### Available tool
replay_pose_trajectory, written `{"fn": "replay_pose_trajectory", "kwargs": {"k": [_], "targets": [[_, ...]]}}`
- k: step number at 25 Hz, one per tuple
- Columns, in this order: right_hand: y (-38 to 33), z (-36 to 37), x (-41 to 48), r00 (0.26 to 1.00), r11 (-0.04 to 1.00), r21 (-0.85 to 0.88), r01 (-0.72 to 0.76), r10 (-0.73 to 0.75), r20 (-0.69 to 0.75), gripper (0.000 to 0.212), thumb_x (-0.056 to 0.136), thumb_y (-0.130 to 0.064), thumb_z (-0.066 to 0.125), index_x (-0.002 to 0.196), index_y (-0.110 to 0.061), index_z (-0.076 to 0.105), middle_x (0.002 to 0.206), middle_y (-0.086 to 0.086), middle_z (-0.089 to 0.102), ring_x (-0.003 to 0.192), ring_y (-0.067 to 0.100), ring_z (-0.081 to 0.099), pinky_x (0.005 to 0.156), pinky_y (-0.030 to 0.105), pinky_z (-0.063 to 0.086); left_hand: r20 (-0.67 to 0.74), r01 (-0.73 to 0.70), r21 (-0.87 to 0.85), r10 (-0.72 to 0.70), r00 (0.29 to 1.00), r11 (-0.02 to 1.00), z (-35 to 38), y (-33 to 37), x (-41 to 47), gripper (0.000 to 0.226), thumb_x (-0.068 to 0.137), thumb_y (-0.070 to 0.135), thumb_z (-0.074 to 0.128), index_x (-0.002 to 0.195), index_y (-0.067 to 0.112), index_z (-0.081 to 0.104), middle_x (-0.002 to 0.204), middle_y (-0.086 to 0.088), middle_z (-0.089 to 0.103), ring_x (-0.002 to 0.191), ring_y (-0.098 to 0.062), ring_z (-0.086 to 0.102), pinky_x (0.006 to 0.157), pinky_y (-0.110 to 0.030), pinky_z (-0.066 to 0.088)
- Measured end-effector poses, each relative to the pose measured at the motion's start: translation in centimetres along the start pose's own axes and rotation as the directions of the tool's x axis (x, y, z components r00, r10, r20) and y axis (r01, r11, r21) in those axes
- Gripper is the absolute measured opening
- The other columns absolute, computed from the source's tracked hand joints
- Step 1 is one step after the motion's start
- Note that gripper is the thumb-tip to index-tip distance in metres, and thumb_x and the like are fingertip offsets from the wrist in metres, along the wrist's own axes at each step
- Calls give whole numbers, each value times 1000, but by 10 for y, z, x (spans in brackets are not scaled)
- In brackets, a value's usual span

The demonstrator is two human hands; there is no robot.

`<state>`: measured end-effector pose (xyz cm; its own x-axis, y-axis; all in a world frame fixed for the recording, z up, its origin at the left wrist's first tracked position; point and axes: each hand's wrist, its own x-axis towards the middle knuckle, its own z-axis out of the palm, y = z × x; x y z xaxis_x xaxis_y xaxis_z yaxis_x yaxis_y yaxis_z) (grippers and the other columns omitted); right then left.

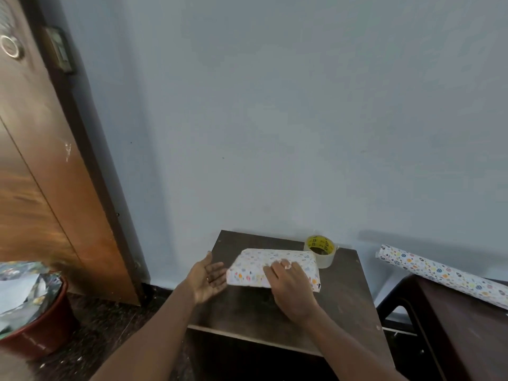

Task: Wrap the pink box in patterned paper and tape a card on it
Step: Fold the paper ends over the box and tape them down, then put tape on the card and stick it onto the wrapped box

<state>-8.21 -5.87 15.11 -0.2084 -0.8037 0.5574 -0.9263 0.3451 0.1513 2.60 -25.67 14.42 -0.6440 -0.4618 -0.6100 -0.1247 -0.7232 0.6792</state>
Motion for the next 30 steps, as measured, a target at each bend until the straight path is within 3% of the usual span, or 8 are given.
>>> {"fn": "replay_pose_trajectory", "kwargs": {"k": [3,6,11,14,16,19,23,30], "targets": [[-1,30,-43,995,993,-47,104,-104,11,33,70,-15,77,101,-9,66,86,5,69,72,17,64,62,29,54,73,19,309,-44,996,951,11,-21,-1,47,87,43,61,108,1,61,110,-16,64,104,-28,59,90,-40,50],[2,49,-66,983,977,-125,172,-179,-45,19,96,-7,37,103,-9,55,85,3,67,71,17,60,60,28,51,11,-21,489,18,1000,872,26,-34,14,35,78,14,74,104,-8,63,108,-21,68,92,-30,67,78,-38,55],[5,58,-73,994,990,-94,103,-98,57,30,90,-40,48,104,-14,54,98,1,63,86,18,56,69,30,48,-112,-24,737,157,981,675,33,-43,40,40,75,24,75,104,-1,66,102,-16,69,96,-31,66,88,-41,54],[-1,49,-66,996,998,21,55,-56,72,28,91,-42,46,92,-18,60,89,-2,64,75,15,60,61,29,49,-24,-42,978,308,951,205,46,-50,25,38,93,27,51,120,2,57,107,-8,60,109,-28,56,87,-29,42],[-6,47,-45,994,989,130,-74,62,94,17,89,-25,49,86,-17,64,81,-1,64,70,16,62,60,27,50,100,-119,993,460,883,14,61,-58,15,48,93,19,43,139,5,37,134,-12,44,129,-29,39,101,-29,31],[-6,56,-16,902,941,155,-300,226,369,41,87,-19,54,125,-2,56,126,15,58,116,31,57,98,38,46,399,-291,912,454,797,-290,76,-71,15,54,97,20,33,149,18,20,156,0,19,144,-18,13,117,-37,15],[9,66,-15,741,866,67,-495,381,553,83,79,-53,-11,151,-19,11,159,-3,9,146,19,7,117,43,3,366,-243,917,420,831,-318,65,-75,41,47,101,38,19,147,40,11,157,15,2,146,-11,-1,117,-44,11],[24,54,-28,551,701,-24,-713,581,599,63,92,-65,10,149,-38,6,159,-8,-1,146,22,-1,113,54,2,-5,24,999,467,884,-35,55,-70,41,62,92,63,18,148,40,4,157,-9,10,144,-33,11,113,-53,16]]}}
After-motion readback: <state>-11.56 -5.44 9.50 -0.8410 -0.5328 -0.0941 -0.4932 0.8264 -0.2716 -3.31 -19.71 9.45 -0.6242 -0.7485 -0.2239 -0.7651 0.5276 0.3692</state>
